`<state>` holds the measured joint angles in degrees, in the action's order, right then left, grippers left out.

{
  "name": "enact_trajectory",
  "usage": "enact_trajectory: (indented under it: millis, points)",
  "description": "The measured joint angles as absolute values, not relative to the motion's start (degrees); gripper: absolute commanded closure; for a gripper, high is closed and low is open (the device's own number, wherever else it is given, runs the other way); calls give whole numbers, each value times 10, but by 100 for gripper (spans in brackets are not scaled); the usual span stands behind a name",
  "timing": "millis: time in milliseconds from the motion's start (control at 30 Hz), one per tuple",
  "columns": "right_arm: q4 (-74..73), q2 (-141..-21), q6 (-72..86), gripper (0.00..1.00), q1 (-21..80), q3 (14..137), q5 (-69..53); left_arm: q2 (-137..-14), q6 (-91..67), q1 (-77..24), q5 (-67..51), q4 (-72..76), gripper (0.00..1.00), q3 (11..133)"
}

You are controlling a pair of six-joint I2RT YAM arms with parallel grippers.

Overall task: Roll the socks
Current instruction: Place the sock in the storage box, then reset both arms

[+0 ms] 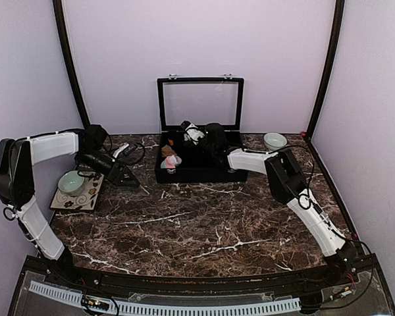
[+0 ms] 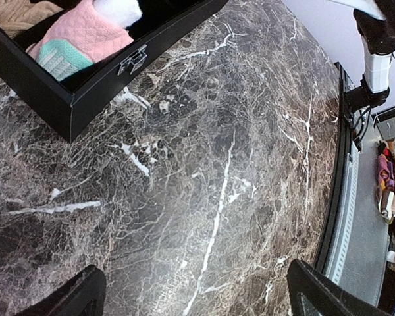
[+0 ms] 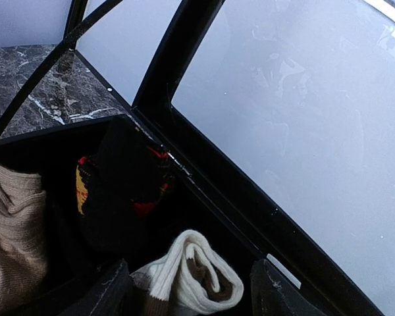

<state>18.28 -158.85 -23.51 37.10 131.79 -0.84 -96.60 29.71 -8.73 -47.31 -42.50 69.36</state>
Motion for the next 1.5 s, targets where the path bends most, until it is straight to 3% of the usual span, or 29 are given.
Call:
enact_trajectory:
  millis: [167,233,267,467,667,867,1033,1200,1500]
  points:
    - [175,-1557,-207,29,371,1287,-13,-964,302,-72,-469,-434,1,694]
    - [169,-1527,-192,5,371,1263,-17,-960,305,-65,-465,-436,1,694]
    - [167,-1507,-179,1,371,1248,-18,-955,307,-61,-463,-437,1,694]
    - [179,-1321,-116,0,369,1088,-27,-914,306,-36,-444,-426,1,688]
    - [251,-1082,-36,0,359,822,31,-862,286,-8,-401,-357,1,649]
    - [267,-902,64,0,311,527,208,-835,244,60,-361,-183,1,542]
    - [253,-821,127,0,258,372,368,-832,179,133,-360,21,1,422]
    - [248,-764,162,0,210,297,462,-828,128,145,-372,213,1,323]
    - [298,-709,149,1,156,246,502,-893,29,143,-408,567,1,200]
